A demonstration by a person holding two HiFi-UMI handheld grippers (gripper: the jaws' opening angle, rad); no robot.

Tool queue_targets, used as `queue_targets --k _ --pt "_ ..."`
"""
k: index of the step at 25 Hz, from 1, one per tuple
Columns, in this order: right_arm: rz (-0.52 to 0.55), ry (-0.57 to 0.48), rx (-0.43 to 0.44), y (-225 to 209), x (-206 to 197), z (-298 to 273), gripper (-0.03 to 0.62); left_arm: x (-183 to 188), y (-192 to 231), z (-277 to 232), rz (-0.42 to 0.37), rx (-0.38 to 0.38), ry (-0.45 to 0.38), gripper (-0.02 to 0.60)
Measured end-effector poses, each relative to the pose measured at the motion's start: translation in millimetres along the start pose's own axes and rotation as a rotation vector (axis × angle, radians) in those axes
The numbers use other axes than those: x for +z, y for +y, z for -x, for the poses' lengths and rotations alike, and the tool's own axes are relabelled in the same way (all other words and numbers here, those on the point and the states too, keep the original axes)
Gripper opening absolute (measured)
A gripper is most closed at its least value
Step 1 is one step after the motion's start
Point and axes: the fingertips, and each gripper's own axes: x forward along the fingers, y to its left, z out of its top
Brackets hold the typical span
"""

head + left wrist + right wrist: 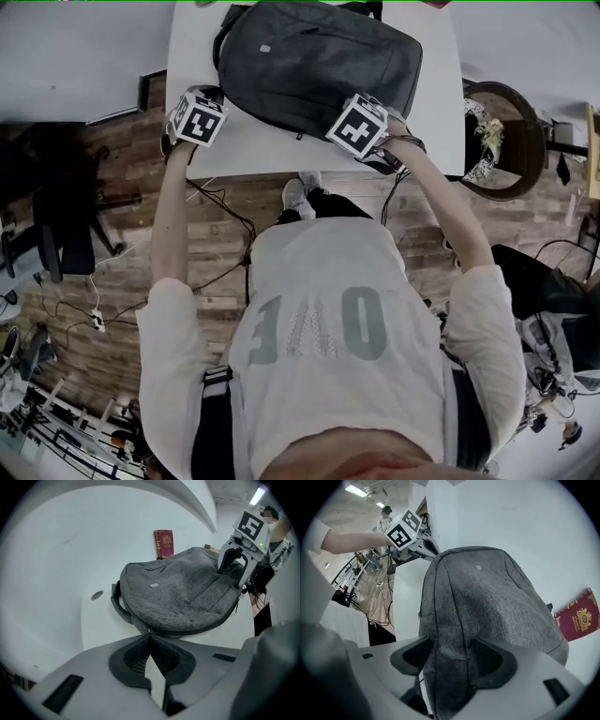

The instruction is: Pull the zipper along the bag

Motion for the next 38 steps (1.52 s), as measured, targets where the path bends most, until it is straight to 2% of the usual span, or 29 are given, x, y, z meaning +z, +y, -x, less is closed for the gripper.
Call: queue_targets --k 2,8,13,17,24,27,30,38 --pt "0.027 -0.009 -0.042 -3 4 -1 0.307 -4 -5 6 -0.014 0.0 0.0 0.026" --pt "0.043 -0.001 -0.065 -9 0 -4 0.305 -12 -21 15 -0.042 0.017 0.004 0.026" --pt "0.043 -0.013 -0.083 -13 -3 -6 0.301 -19 -42 27 -0.07 -0.029 -0.001 0.026" --pt "0.054 0.006 -0.085 -16 -3 -8 0.299 -21 -58 34 -0.08 -0.029 0.018 0.026" --pt "0.058 -0.003 -0.098 -15 -1 -11 0.298 -21 -102 36 -0.073 -0.078 0.017 0.028" --pt "0.058 0.002 -0.098 -16 -2 -10 0.298 -14 -122 34 -0.073 -0.121 0.015 0.028" --pt "0.06 0.005 -0.098 -18 -3 -10 0.298 -6 -145 30 -0.099 -0.154 0.015 0.028" --pt "0.06 0.006 -0.1 -20 -4 -9 0.298 31 -201 19 -0.111 -0.255 -0.02 0.028"
